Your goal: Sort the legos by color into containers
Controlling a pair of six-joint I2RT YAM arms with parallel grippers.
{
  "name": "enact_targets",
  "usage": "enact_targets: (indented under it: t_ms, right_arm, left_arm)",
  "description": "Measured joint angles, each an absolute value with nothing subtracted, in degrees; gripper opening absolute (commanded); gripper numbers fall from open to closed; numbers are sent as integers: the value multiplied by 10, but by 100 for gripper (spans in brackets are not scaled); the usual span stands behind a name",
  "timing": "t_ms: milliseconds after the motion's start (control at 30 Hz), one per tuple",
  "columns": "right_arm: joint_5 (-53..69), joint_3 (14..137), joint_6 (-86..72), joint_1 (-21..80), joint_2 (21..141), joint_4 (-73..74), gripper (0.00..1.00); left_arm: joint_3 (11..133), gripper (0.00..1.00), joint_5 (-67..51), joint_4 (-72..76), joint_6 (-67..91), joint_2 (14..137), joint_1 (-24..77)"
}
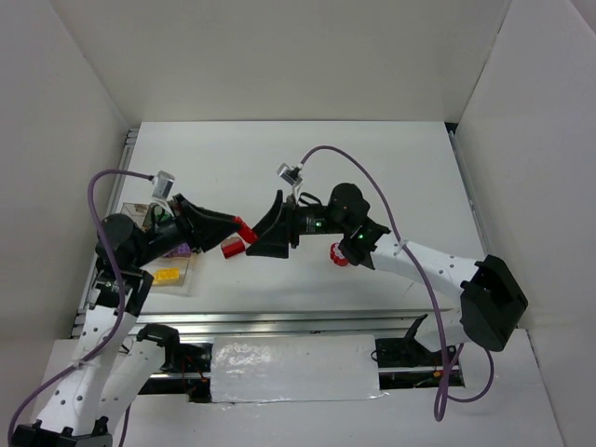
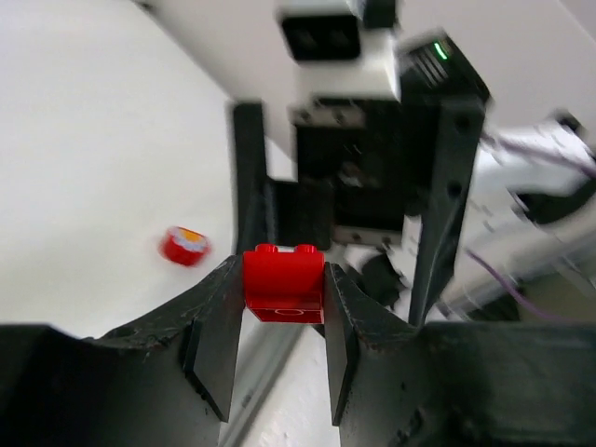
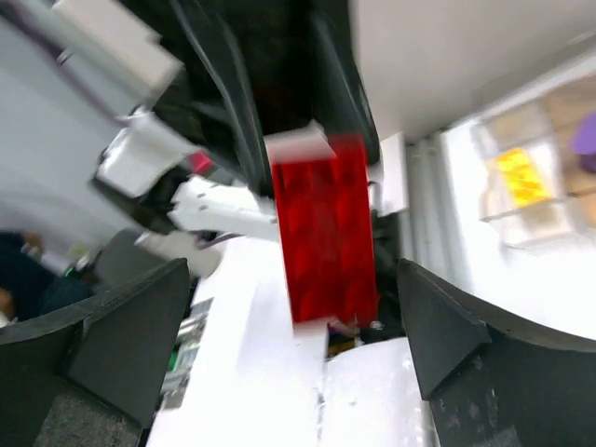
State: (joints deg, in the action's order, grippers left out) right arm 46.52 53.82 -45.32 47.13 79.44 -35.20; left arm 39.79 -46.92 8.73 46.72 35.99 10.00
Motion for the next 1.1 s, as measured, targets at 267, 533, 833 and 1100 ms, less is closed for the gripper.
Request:
enact_targets:
  t_ms: [267,533,833,1100]
  right_arm:
    - [327,442,-401,379,698,-225,100]
    - [248,429,-333,375,608,-153,100]
    - [272,394,-314,368,618,-144,100]
    - [298,394,-303,367,618,-145,100]
  left_arm:
    - [634,0,34,-281,380,507,96]
    - [740,0,417,-475,387,786,34]
    - [881,0,624,-621,479,1004,-36]
    - [916,4,660,-689,559,1103,-54]
